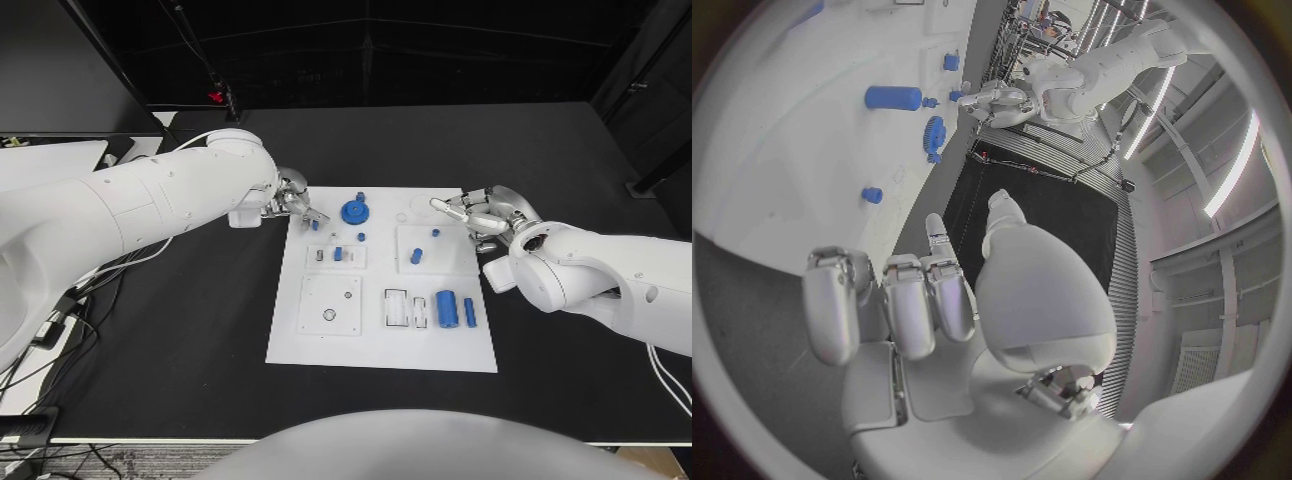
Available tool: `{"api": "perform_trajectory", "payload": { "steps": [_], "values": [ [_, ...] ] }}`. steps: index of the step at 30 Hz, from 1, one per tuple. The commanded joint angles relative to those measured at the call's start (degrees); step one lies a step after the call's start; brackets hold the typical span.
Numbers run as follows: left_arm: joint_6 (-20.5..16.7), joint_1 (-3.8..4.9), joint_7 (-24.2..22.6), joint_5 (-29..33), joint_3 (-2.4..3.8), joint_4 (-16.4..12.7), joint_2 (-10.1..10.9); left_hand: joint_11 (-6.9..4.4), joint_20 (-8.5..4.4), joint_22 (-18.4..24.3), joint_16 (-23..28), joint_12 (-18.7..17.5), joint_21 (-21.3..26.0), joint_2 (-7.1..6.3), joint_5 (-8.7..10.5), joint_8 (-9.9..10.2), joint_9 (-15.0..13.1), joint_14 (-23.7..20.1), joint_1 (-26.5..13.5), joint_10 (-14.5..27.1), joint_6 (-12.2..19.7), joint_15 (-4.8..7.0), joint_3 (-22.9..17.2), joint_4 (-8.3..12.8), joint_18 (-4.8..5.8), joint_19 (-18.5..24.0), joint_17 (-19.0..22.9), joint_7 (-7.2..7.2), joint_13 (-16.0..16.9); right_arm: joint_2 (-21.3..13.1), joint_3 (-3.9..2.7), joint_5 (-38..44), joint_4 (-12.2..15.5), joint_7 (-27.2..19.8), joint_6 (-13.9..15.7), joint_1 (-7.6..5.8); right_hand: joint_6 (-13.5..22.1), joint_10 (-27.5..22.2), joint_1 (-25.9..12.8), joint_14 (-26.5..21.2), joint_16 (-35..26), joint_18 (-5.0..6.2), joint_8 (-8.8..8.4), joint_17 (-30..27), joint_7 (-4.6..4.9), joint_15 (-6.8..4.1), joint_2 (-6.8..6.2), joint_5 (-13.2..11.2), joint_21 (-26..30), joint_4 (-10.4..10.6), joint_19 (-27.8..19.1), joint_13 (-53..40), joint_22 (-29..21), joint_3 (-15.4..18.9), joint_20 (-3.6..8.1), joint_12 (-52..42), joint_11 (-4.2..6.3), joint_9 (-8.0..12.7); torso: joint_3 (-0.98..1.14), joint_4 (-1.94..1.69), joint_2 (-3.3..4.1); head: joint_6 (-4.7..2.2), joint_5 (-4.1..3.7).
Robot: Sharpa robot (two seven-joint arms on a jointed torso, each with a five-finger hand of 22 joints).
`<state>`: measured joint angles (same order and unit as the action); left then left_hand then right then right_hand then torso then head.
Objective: Assemble the parts on the task board
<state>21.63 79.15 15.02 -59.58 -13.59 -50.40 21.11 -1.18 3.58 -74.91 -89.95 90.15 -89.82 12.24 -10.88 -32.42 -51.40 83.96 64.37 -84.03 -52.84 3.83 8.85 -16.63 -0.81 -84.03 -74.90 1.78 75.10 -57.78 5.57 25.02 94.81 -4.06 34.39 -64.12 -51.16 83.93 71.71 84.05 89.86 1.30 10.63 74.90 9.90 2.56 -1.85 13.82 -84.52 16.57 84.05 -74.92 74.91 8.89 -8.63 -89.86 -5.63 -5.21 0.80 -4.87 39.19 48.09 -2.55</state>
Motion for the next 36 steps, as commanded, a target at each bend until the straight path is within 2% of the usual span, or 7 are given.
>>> {"api": "perform_trajectory", "payload": {
  "steps": [1,14,20,36],
  "values": [
    [0.47,0.04,-0.86,0.37,0.04,0.21,-0.15,-0.38,-0.37,-15.09,-0.05,-0.15,-0.18,0.02,-0.29,0.31,0.05,6.04,0.75,-5.97,-0.45,0.44,-0.2,0.04,0.81,-5.97,-15.1,-0.1,14.9,-0.03,-0.02,-0.06,0.1,-0.2,-0.28,-0.06,0.27,6.07,-0.04,5.95,0.14,0.65,0.4,15.1,-0.07,-0.27,0.61,0.39,0.33,-0.03,0.25,-15.08,12.33,0.37,0.02,-0.14,0.12,-0.05,0.05,-0.06,-0.03,0.07,0.07],
    [1.16,-0.07,-0.11,0.42,0.04,0.2,-0.22,-0.42,-0.24,-15.09,-0.05,-0.15,-0.18,0.5,-1.99,0.98,-0.01,6.04,2.78,-5.97,-0.67,0.53,-0.15,-0.14,0.81,-5.97,-15.1,-0.13,14.9,-0.04,-0.02,-0.06,0.14,-0.2,-0.2,-0.06,0.27,6.07,-0.04,5.95,0.14,0.65,0.4,15.1,-0.07,-0.27,0.61,0.39,0.33,-0.03,0.25,-15.08,12.33,0.37,0.02,-0.14,0.12,-0.05,0.07,-0.08,-0.02,-0.01,0.35],
    [0.97,-0.08,0.14,0.46,0.04,0.2,-0.17,-0.42,-0.23,-15.09,-0.05,-0.15,-0.18,0.56,-2.03,1.01,-0.01,6.04,2.85,-5.97,-0.68,0.54,-0.16,-0.12,0.81,-5.97,-15.1,-0.13,14.9,-0.08,-0.02,-0.06,0.14,-0.16,-0.16,-0.06,0.27,6.07,-0.04,5.95,0.14,0.65,0.4,15.1,-0.07,-0.27,0.61,0.39,0.33,-0.03,0.25,-15.08,12.33,0.37,0.02,-0.14,0.12,-0.05,-0.01,-0.01,-0.03,-0.01,0.18],
    [0.28,-0.14,-0.07,0.46,0.04,0.84,-0.63,-0.4,-0.12,-15.09,-0.05,-0.15,-0.18,0.56,-1.12,1.29,-0.05,6.04,3.44,-5.97,-0.75,0.54,0.12,-0.14,0.81,-5.97,-15.1,-0.1,14.9,-0.08,-0.02,-0.06,0.21,-0.09,-0.08,-0.06,0.33,6.07,-0.01,5.95,0.14,0.66,0.49,15.1,-0.07,-0.27,0.67,0.47,0.37,-0.05,0.22,-15.08,12.31,0.42,0.02,-0.14,0.12,-0.06,0.0,-0.03,0.03,0.08,-0.03]
  ]
}}
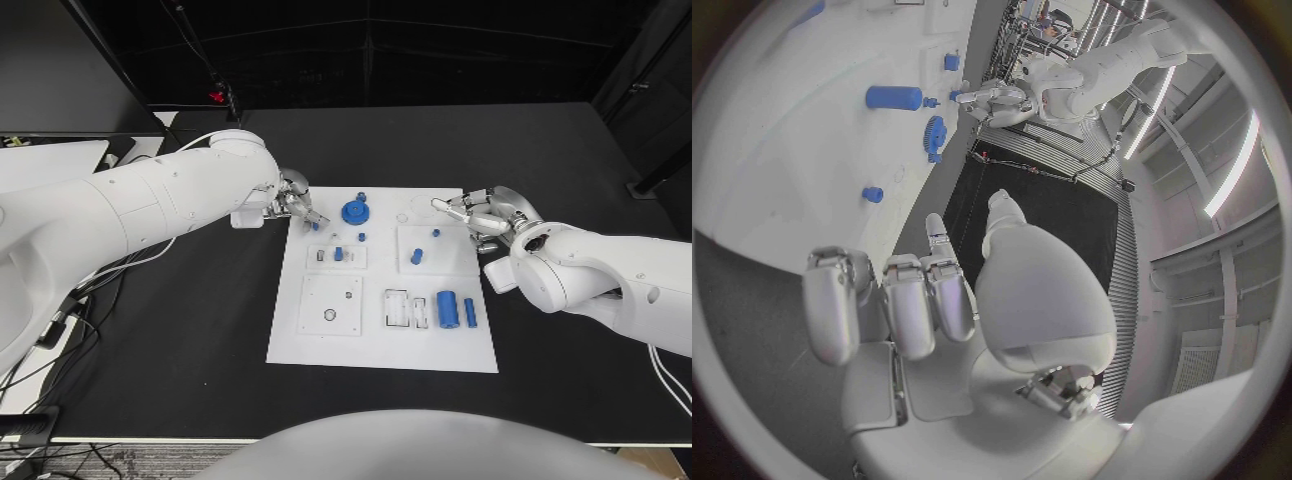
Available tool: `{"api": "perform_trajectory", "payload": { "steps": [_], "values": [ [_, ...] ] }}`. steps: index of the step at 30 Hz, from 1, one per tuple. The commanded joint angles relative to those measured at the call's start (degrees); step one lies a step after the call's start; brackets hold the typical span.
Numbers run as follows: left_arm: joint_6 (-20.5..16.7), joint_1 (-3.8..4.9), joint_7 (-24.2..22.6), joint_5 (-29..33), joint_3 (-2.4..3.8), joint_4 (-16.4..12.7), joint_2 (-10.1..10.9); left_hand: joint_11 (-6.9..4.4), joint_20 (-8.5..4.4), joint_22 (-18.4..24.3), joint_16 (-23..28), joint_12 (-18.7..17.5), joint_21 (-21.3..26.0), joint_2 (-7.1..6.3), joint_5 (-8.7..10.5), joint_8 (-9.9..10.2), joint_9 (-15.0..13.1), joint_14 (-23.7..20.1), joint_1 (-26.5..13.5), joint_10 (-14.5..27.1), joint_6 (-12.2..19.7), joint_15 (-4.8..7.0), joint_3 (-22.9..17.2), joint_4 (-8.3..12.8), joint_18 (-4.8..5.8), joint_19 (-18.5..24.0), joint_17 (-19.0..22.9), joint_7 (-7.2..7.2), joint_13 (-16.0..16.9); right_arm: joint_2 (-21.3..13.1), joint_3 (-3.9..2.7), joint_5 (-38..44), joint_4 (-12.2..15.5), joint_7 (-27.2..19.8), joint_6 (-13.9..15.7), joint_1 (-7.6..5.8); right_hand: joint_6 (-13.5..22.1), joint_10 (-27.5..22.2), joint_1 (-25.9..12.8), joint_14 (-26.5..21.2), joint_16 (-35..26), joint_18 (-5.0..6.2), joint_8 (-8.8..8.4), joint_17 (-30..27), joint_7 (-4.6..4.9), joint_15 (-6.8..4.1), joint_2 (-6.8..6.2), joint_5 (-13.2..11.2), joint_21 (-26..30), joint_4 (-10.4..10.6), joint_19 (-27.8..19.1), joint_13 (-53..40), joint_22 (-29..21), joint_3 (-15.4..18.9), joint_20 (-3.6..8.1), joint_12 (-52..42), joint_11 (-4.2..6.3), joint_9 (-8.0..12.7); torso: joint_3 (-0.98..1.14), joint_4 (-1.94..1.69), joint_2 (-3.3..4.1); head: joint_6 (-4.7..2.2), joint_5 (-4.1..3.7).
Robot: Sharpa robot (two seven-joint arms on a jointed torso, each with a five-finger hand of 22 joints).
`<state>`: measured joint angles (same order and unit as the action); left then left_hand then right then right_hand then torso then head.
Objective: Assemble the parts on the task board
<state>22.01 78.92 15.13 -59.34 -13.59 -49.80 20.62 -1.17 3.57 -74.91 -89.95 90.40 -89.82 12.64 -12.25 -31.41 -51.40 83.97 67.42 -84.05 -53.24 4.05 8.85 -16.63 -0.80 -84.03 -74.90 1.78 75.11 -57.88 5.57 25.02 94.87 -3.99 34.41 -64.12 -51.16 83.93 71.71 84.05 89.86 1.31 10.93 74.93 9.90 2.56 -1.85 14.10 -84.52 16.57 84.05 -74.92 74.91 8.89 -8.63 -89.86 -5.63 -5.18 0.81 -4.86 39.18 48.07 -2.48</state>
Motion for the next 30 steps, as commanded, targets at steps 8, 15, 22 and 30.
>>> {"api": "perform_trajectory", "payload": {
  "steps": [8,15,22,30],
  "values": [
    [-0.14,0.07,-0.33,0.22,0.04,0.76,-0.26,-0.39,-0.08,-15.09,-0.05,-0.4,-0.18,0.3,0.09,0.45,-0.06,6.03,0.64,-5.95,-0.25,0.31,0.18,-0.1,0.8,-5.97,-15.1,-0.08,14.89,0.03,-0.02,-0.06,0.21,-0.1,-0.11,-0.06,0.34,6.07,0.0,5.95,0.14,0.66,0.21,15.07,-0.07,-0.27,0.69,0.2,0.4,-0.06,0.2,-15.08,12.31,0.43,0.02,-0.14,0.12,-0.09,0.03,-0.03,0.02,0.19,-0.06],
    [-0.15,0.04,-0.64,0.22,0.04,0.95,-0.33,-0.46,0.11,-15.09,-0.05,-0.4,-0.18,1.2,-2.67,1.08,-0.24,6.03,3.51,-5.95,-0.2,0.31,-0.45,-0.02,0.8,-5.97,-15.1,-0.17,14.89,0.03,-0.02,-0.06,0.22,-0.11,-0.07,-0.06,0.34,6.07,0.0,5.95,0.14,0.66,0.21,15.07,-0.07,-0.27,0.69,0.2,0.4,-0.06,0.2,-15.08,12.31,0.43,0.02,-0.14,0.12,-0.09,0.0,0.02,-0.02,0.24,-0.23],
    [-0.38,-0.01,-1.18,0.23,0.04,1.0,-0.42,-0.48,0.19,-15.09,-0.05,-0.4,-0.18,1.67,-3.28,1.31,-0.33,6.03,4.75,-5.95,-0.27,0.33,-0.9,-0.06,0.8,-5.97,-15.1,-0.18,14.89,0.06,-0.02,-0.06,0.2,-0.13,-0.03,-0.06,0.34,6.07,0.0,5.95,0.14,0.66,0.21,15.07,-0.07,-0.27,0.69,0.2,0.4,-0.06,0.2,-15.08,12.31,0.43,0.02,-0.14,0.12,-0.09,-0.01,-0.02,-0.03,0.19,-0.45],
    [-0.37,-0.06,-1.61,0.38,0.04,1.13,-0.64,-0.49,0.27,-15.09,-0.05,-0.4,-0.18,1.72,-4.45,1.71,-0.44,6.03,6.93,-5.95,-0.21,0.35,-1.59,-0.05,0.8,-5.97,-15.1,-0.21,14.89,0.11,-0.02,-0.06,0.15,-0.15,0.0,-0.06,0.34,6.07,0.0,5.95,0.14,0.66,0.21,15.07,-0.07,-0.27,0.69,0.2,0.4,-0.06,0.2,-15.08,12.31,0.43,0.02,-0.14,0.12,-0.09,0.0,-0.01,-0.01,0.2,-0.48]
  ]
}}
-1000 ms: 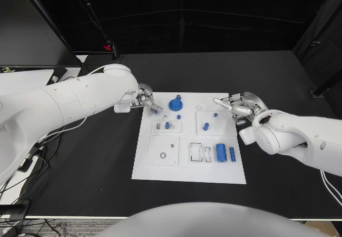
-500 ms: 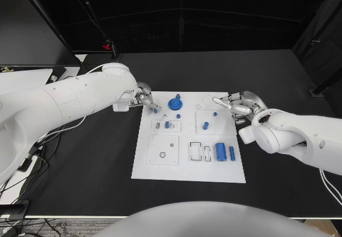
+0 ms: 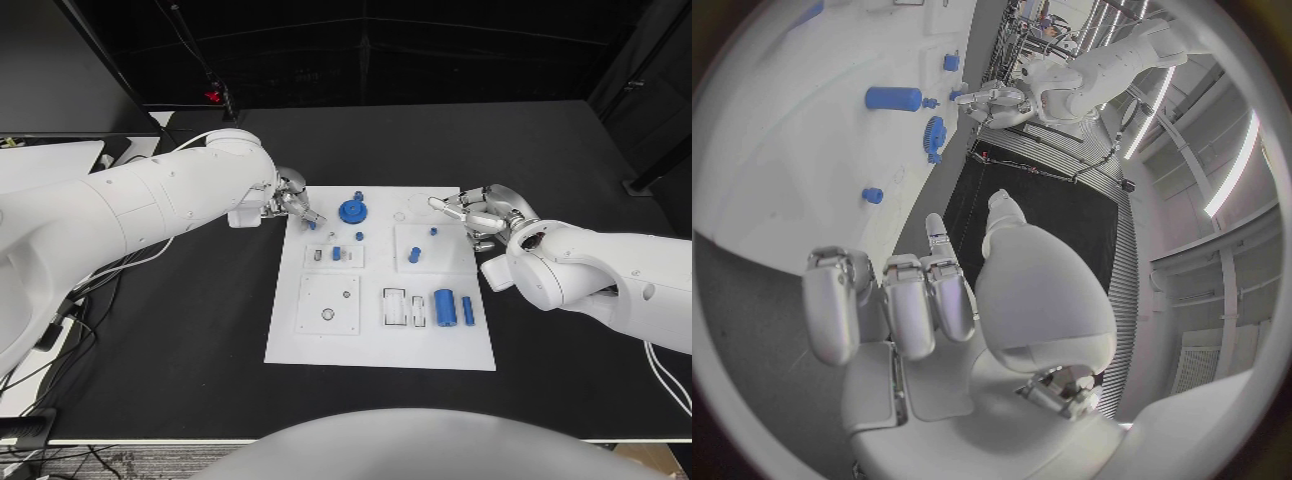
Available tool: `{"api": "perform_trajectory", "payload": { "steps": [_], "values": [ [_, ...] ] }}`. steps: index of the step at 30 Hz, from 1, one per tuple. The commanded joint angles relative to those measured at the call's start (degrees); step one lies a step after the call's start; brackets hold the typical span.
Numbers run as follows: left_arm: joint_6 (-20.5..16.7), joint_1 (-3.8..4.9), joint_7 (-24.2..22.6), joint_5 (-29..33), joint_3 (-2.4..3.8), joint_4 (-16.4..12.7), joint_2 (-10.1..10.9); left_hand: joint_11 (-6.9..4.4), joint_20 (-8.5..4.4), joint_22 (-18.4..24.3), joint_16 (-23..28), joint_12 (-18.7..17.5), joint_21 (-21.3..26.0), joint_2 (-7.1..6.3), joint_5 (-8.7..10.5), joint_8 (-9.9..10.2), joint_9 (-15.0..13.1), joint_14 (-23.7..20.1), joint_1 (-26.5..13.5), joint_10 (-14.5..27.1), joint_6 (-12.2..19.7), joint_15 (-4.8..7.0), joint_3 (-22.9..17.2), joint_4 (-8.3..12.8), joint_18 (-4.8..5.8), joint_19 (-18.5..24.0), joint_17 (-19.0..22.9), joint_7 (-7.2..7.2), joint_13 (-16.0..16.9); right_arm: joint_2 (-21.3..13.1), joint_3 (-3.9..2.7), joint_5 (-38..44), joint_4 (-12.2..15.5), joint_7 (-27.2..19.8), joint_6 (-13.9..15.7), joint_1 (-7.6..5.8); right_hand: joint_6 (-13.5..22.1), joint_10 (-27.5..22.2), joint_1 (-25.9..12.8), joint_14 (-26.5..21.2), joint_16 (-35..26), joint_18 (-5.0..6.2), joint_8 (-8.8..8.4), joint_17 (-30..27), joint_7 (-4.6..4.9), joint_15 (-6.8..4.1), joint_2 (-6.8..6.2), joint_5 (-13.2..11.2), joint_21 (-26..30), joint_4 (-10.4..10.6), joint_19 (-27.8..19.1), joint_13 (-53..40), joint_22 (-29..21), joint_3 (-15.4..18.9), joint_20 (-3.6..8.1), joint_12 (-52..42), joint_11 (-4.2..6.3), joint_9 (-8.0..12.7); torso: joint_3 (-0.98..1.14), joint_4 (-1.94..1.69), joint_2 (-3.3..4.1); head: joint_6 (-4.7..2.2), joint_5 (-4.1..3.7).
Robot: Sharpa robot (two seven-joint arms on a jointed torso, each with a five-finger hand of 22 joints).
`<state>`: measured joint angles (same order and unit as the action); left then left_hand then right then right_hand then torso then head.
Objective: Assemble the parts on the task board
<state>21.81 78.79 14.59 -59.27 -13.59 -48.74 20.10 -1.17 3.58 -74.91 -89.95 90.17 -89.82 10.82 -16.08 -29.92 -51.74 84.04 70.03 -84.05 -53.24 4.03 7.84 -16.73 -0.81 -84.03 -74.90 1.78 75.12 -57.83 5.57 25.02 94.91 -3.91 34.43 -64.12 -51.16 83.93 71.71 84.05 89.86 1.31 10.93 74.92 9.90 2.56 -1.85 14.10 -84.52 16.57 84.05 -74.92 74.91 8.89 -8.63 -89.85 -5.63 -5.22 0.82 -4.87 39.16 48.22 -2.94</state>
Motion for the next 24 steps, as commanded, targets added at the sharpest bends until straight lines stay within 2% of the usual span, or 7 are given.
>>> {"api": "perform_trajectory", "payload": {
  "steps": [1,7,10,17,24],
  "values": [
    [-0.24,0.06,-1.14,0.31,0.04,0.08,-0.15,-0.51,0.29,-15.09,-0.05,-0.17,-0.18,3.65,-1.24,0.34,-0.13,5.96,5.16,-5.95,-0.19,0.39,-1.04,0.04,0.81,-5.97,-15.1,-0.23,14.88,0.07,-0.02,-0.06,0.11,-0.23,-0.02,-0.06,0.34,6.07,0.0,5.95,0.14,0.67,0.21,15.08,-0.07,-0.27,0.69,0.2,0.4,-0.06,0.2,-15.08,12.31,0.43,0.02,-0.15,0.12,-0.06,0.0,-0.01,0.02,0.03,-0.03],
    [-0.66,0.01,-1.48,0.34,0.04,0.11,-0.25,-0.52,0.64,-15.09,-0.05,-0.17,-0.18,3.94,-5.23,1.07,-0.26,5.96,10.43,-5.95,-0.24,0.49,-5.11,-0.11,0.81,-5.97,-15.1,-0.18,14.88,0.13,-0.02,-0.06,0.08,-0.25,-0.03,-0.06,0.34,6.07,0.0,5.95,0.14,0.67,0.21,15.08,-0.07,-0.27,0.69,0.2,0.4,-0.06,0.2,-15.08,12.31,0.43,0.02,-0.15,0.12,-0.06,0.01,-0.03,-0.01,0.01,-0.08],
    [-1.0,0.0,-1.69,0.34,0.04,0.05,-0.23,-0.41,1.0,-15.09,-0.05,-0.17,-0.18,3.1,-7.5,1.45,-0.37,5.96,13.27,-5.95,-0.41,0.43,-8.59,-0.09,0.81,-5.97,-15.1,-0.05,14.88,0.14,-0.02,-0.06,0.06,-0.26,-0.03,-0.06,0.34,6.07,0.0,5.95,0.14,0.67,0.21,15.08,-0.07,-0.27,0.69,0.2,0.4,-0.06,0.2,-15.08,12.31,0.43,0.02,-0.15,0.12,-0.06,0.0,-0.01,0.0,0.01,-0.08],
    [-1.92,-0.02,-2.12,0.35,0.04,-0.11,0.01,-0.22,1.35,-15.09,-0.05,-0.17,-0.18,1.61,-7.86,1.82,-0.53,5.96,14.19,-5.95,-0.72,0.19,-11.79,-0.05,0.81,-5.97,-15.1,0.13,14.88,0.13,-0.02,-0.06,0.03,-0.29,-0.02,-0.06,0.39,6.07,0.06,5.95,0.14,0.69,0.31,15.08,-0.07,-0.27,0.76,0.27,0.48,-0.08,0.12,-15.08,12.27,0.48,0.02,-0.15,0.12,-0.07,0.02,-0.02,-0.02,0.06,-0.16],
    [-3.42,-0.02,-3.1,0.35,0.04,-0.64,0.54,-0.18,1.47,-15.09,-0.05,-0.17,-0.18,0.9,-7.97,1.95,-0.63,5.96,14.29,-5.95,-0.96,0.09,-13.27,-0.07,0.81,-5.97,-15.1,0.17,14.88,0.13,-0.02,-0.06,-0.05,-0.27,-0.04,-0.06,0.4,6.07,0.06,5.95,0.14,0.69,0.32,15.08,-0.07,-0.27,0.76,0.27,0.48,-0.08,0.12,-15.08,12.27,0.48,0.02,-0.15,0.12,-0.07,0.01,-0.02,-0.03,-0.05,-0.22]
  ]
}}
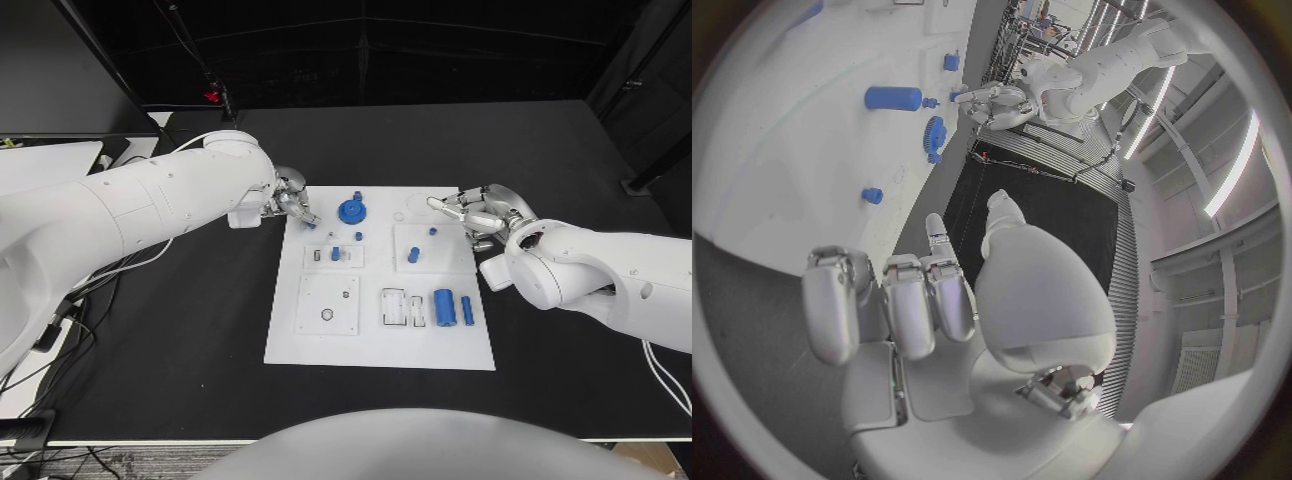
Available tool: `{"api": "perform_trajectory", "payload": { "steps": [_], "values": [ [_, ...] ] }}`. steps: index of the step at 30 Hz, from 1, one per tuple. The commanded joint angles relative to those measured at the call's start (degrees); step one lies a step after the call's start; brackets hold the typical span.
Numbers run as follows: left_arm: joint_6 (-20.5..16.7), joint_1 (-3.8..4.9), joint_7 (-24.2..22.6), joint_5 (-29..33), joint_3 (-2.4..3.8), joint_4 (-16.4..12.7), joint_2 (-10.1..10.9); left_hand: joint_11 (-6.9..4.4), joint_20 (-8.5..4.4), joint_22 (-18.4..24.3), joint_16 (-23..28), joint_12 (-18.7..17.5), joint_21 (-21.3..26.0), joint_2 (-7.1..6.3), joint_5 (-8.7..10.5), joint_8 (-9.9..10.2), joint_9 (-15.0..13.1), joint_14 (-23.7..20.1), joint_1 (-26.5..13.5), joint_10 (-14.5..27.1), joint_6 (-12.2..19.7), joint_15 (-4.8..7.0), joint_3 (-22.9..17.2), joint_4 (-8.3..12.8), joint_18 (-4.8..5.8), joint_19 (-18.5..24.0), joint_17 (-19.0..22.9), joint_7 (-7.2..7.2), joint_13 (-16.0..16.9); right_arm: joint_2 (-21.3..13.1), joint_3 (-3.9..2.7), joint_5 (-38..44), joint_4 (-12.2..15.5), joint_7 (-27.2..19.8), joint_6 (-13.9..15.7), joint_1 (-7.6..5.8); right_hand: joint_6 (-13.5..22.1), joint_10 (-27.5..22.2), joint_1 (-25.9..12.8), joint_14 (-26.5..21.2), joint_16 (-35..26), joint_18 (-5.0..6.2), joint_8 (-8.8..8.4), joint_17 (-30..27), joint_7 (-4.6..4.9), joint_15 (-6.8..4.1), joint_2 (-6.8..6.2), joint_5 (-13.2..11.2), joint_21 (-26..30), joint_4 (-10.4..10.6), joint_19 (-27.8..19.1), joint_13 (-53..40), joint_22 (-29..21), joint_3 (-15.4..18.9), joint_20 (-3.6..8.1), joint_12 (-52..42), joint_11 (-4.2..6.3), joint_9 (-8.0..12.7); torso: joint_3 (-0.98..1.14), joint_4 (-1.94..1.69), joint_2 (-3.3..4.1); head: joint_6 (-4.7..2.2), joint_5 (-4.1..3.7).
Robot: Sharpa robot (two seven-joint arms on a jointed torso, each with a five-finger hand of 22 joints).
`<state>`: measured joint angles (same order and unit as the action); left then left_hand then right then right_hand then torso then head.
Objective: Assemble the parts on the task board
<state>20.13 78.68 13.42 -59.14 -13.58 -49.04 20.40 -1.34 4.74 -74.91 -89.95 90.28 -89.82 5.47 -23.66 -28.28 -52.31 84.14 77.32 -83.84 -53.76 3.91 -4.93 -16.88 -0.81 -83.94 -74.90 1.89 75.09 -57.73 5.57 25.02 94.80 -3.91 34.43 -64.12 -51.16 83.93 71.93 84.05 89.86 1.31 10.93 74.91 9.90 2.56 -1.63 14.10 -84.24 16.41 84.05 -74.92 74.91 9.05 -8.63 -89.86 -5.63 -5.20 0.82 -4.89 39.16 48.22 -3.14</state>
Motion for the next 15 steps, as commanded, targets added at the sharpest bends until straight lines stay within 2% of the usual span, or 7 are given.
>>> {"api": "perform_trajectory", "payload": {
  "steps": [1,3,7,15],
  "values": [
    [-2.25,0.09,-2.29,0.27,0.04,-0.58,0.45,0.0,0.31,-15.09,-0.05,-0.28,-0.18,6.18,-0.4,0.31,-0.07,5.86,7.0,-6.16,-0.46,0.2,-0.64,0.08,0.81,-6.06,-15.1,0.07,14.91,0.03,-0.02,-0.06,0.06,-0.27,-0.05,-0.06,0.4,6.07,-0.16,5.95,0.14,0.69,0.32,15.09,-0.07,-0.27,0.54,0.27,0.2,0.08,0.12,-15.08,12.27,0.32,0.02,-0.14,0.12,-0.08,0.01,0.01,-0.02,-0.04,-0.06],
    [-4.2,0.1,-3.33,0.54,0.04,-1.44,1.15,0.0,0.33,-15.09,-0.05,-0.28,-0.18,6.06,-0.43,0.33,-0.09,5.86,7.0,-6.16,-0.51,0.19,-0.94,0.07,0.81,-6.06,-15.1,0.08,14.91,0.0,-0.02,-0.06,0.04,-0.24,-0.05,-0.06,0.4,6.07,-0.16,5.95,0.14,0.69,0.32,15.09,-0.07,-0.27,0.54,0.27,0.2,0.08,0.12,-15.08,12.27,0.32,0.02,-0.14,0.12,-0.08,-0.01,0.02,-0.03,-0.06,-0.13],
    [-7.06,0.23,-4.33,1.53,0.04,-3.23,2.6,0.01,0.35,-15.09,-0.05,-0.28,-0.18,5.87,-0.45,0.35,-0.13,5.86,6.97,-6.16,-0.59,0.19,-1.31,0.06,0.81,-6.06,-15.1,0.09,14.91,-0.06,-0.02,-0.06,0.01,-0.21,-0.03,-0.06,0.42,6.07,-0.15,5.95,0.14,0.71,0.35,15.09,-0.07,-0.27,0.57,0.29,0.27,0.08,0.06,-15.08,12.25,0.33,0.02,-0.14,0.12,-0.09,0.08,-0.08,-0.05,-0.04,-0.27],
    [-9.13,1.63,-3.87,5.54,0.04,-8.85,6.97,0.04,0.37,-15.09,-0.05,-0.28,-0.18,5.62,-0.43,0.34,-0.17,5.86,6.83,-6.16,-0.73,0.19,-1.58,0.02,0.81,-6.06,-15.1,0.11,14.91,-0.17,-0.01,-0.06,0.01,-0.23,0.03,-0.05,0.43,6.07,-0.14,5.95,0.14,0.73,0.38,15.09,-0.07,-0.27,0.6,0.3,0.32,0.09,0.01,-15.08,12.22,0.34,0.02,-0.14,0.12,-0.09,0.09,-0.1,-0.02,-0.06,-0.19]
  ]
}}
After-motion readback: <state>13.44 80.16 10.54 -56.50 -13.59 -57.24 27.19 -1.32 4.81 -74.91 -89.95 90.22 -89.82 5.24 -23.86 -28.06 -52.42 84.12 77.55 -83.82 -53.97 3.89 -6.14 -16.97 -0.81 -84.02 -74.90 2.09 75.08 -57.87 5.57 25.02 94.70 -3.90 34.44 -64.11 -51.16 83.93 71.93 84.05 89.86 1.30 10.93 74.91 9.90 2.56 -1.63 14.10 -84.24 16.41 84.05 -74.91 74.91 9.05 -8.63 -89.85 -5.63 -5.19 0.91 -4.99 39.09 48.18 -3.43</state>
